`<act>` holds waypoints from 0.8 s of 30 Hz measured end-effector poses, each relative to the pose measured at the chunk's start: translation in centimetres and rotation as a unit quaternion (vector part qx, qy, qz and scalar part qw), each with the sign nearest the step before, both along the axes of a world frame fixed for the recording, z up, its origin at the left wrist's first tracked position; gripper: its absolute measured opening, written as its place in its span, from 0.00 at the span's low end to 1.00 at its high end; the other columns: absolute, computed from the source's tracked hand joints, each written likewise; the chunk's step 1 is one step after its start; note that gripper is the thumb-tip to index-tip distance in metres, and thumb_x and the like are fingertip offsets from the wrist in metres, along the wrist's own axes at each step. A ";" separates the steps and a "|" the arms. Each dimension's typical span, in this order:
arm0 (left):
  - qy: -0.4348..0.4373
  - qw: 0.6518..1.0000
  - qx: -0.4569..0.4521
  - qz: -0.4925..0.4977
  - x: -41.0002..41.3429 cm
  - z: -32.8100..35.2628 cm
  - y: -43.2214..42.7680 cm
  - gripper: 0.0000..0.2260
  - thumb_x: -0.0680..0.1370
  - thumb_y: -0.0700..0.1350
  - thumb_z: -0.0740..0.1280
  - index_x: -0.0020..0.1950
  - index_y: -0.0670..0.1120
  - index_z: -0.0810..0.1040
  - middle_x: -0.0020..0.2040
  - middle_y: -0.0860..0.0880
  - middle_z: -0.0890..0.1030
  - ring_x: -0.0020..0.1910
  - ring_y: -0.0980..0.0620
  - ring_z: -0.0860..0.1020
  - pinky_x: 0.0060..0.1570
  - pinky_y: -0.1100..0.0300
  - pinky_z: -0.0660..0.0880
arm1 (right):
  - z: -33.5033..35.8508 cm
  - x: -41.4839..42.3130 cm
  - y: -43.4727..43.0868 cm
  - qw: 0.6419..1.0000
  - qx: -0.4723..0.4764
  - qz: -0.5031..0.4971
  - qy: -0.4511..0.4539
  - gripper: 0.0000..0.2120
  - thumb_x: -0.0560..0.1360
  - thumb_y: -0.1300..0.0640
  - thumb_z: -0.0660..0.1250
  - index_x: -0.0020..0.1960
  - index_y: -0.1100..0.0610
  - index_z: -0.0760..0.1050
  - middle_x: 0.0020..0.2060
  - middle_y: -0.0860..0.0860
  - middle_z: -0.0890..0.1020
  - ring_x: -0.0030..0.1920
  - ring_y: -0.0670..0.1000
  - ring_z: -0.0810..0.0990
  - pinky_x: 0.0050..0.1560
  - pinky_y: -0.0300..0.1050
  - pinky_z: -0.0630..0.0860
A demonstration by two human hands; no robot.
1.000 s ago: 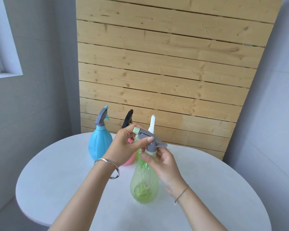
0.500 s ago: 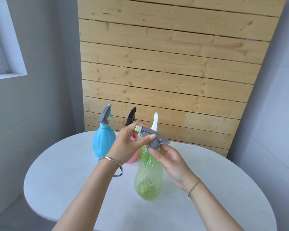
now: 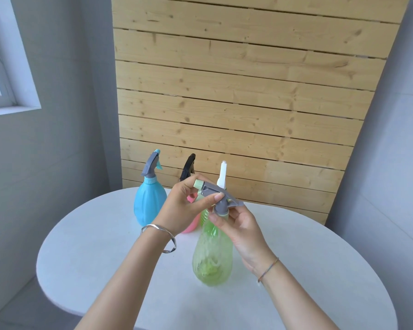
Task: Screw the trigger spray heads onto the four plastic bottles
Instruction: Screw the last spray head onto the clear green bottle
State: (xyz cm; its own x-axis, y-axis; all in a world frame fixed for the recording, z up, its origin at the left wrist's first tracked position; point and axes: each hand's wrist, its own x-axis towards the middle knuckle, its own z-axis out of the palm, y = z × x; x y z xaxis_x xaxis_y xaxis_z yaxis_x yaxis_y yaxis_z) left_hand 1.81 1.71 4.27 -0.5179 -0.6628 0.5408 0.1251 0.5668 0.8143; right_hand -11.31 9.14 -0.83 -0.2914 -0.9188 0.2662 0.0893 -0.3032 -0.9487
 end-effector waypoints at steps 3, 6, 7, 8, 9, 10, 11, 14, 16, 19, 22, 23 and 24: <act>0.002 1.000 0.008 -0.006 0.1 -0.1 -0.2 0.15 0.69 0.48 0.71 0.47 0.37 0.79 0.42 0.31 0.79 0.42 0.29 0.73 0.47 0.36 0.70 | 0.4 -0.7 0.4 0.997 0.021 0.072 -0.007 0.20 0.71 0.56 0.70 0.62 0.58 0.75 0.57 0.49 0.82 0.62 0.46 0.78 0.59 0.37 0.74; 0.003 1.000 0.004 -0.004 0.0 -0.2 -0.2 0.15 0.70 0.48 0.71 0.47 0.37 0.79 0.42 0.31 0.79 0.41 0.29 0.73 0.46 0.38 0.71 | 0.3 -0.7 0.3 0.997 0.023 0.063 -0.025 0.19 0.69 0.56 0.72 0.57 0.60 0.77 0.56 0.51 0.83 0.60 0.47 0.79 0.59 0.39 0.73; 0.000 1.000 -0.003 0.000 -0.1 -0.2 -0.2 0.15 0.70 0.48 0.71 0.47 0.37 0.79 0.43 0.32 0.79 0.41 0.30 0.72 0.45 0.40 0.71 | 0.2 -0.5 0.1 0.999 0.018 0.039 -0.030 0.19 0.66 0.56 0.75 0.55 0.59 0.77 0.55 0.52 0.83 0.58 0.47 0.80 0.57 0.40 0.74; -0.002 1.000 -0.009 0.004 -0.1 -0.2 -0.2 0.15 0.70 0.49 0.71 0.47 0.38 0.79 0.43 0.32 0.78 0.41 0.31 0.71 0.44 0.43 0.70 | 0.0 -0.3 0.0 0.999 0.013 0.017 -0.029 0.20 0.65 0.56 0.76 0.55 0.58 0.77 0.53 0.51 0.83 0.57 0.47 0.80 0.55 0.39 0.75; -0.003 1.000 -0.013 0.005 -0.1 -0.2 -0.1 0.15 0.69 0.49 0.71 0.47 0.38 0.79 0.43 0.32 0.78 0.42 0.32 0.71 0.43 0.43 0.69 | -0.1 -0.3 -0.1 1.000 0.008 0.004 -0.025 0.20 0.64 0.57 0.76 0.55 0.56 0.78 0.52 0.50 0.84 0.56 0.46 0.80 0.54 0.38 0.75; -0.003 1.000 -0.014 0.004 0.0 -0.2 -0.1 0.16 0.69 0.49 0.71 0.48 0.37 0.79 0.44 0.32 0.78 0.42 0.32 0.71 0.44 0.42 0.69 | -0.2 -0.3 -0.1 1.000 0.005 0.003 -0.026 0.19 0.65 0.57 0.76 0.54 0.55 0.78 0.51 0.48 0.84 0.55 0.45 0.80 0.53 0.37 0.75; -0.002 1.000 -0.014 0.003 0.0 -0.2 -0.1 0.16 0.69 0.49 0.71 0.48 0.37 0.79 0.44 0.32 0.79 0.42 0.32 0.71 0.45 0.40 0.69 | -0.2 -0.3 0.0 1.000 0.006 0.014 -0.026 0.17 0.66 0.57 0.75 0.54 0.54 0.78 0.51 0.47 0.84 0.54 0.44 0.80 0.53 0.37 0.75; -0.002 1.000 -0.004 0.002 0.1 -0.1 -0.1 0.16 0.69 0.49 0.71 0.47 0.37 0.79 0.43 0.33 0.80 0.42 0.32 0.73 0.45 0.39 0.70 | 0.1 -0.4 0.6 0.998 0.026 0.060 -0.013 0.19 0.71 0.53 0.68 0.60 0.58 0.76 0.55 0.48 0.82 0.58 0.43 0.78 0.61 0.37 0.73; 0.000 1.000 -0.005 0.000 0.1 -0.1 -0.1 0.16 0.69 0.49 0.71 0.47 0.37 0.79 0.42 0.34 0.81 0.40 0.33 0.74 0.44 0.39 0.70 | 0.0 -0.3 0.6 0.998 0.027 0.045 -0.014 0.20 0.70 0.52 0.70 0.59 0.61 0.77 0.55 0.51 0.83 0.57 0.44 0.80 0.60 0.38 0.73; -0.007 1.000 -0.015 0.002 0.0 -0.2 -0.1 0.16 0.69 0.50 0.70 0.48 0.38 0.79 0.44 0.33 0.80 0.42 0.32 0.72 0.45 0.39 0.69 | -0.1 0.0 0.2 1.000 0.014 -0.005 -0.022 0.19 0.64 0.55 0.74 0.53 0.58 0.77 0.52 0.51 0.83 0.52 0.43 0.80 0.54 0.37 0.74; -0.009 1.000 -0.020 0.002 0.1 -0.3 -0.2 0.15 0.69 0.50 0.70 0.47 0.39 0.79 0.42 0.34 0.79 0.41 0.33 0.70 0.40 0.48 0.66 | -0.1 -0.3 0.4 0.999 0.018 0.038 -0.023 0.15 0.69 0.56 0.73 0.54 0.55 0.77 0.52 0.46 0.83 0.54 0.41 0.79 0.54 0.35 0.74; -0.008 1.000 -0.018 0.001 0.1 -0.3 -0.2 0.14 0.69 0.50 0.70 0.46 0.39 0.79 0.42 0.34 0.79 0.41 0.33 0.70 0.40 0.50 0.65 | 0.0 -0.4 0.5 0.998 0.027 0.060 -0.018 0.15 0.70 0.54 0.71 0.57 0.55 0.77 0.52 0.45 0.83 0.55 0.40 0.78 0.55 0.34 0.73; -0.007 1.000 -0.015 -0.001 0.1 -0.3 -0.2 0.14 0.69 0.49 0.70 0.46 0.39 0.79 0.42 0.34 0.79 0.41 0.32 0.70 0.40 0.48 0.66 | 0.0 -0.5 0.6 0.997 0.036 0.070 -0.015 0.17 0.71 0.53 0.71 0.58 0.56 0.77 0.53 0.44 0.83 0.56 0.41 0.78 0.56 0.34 0.73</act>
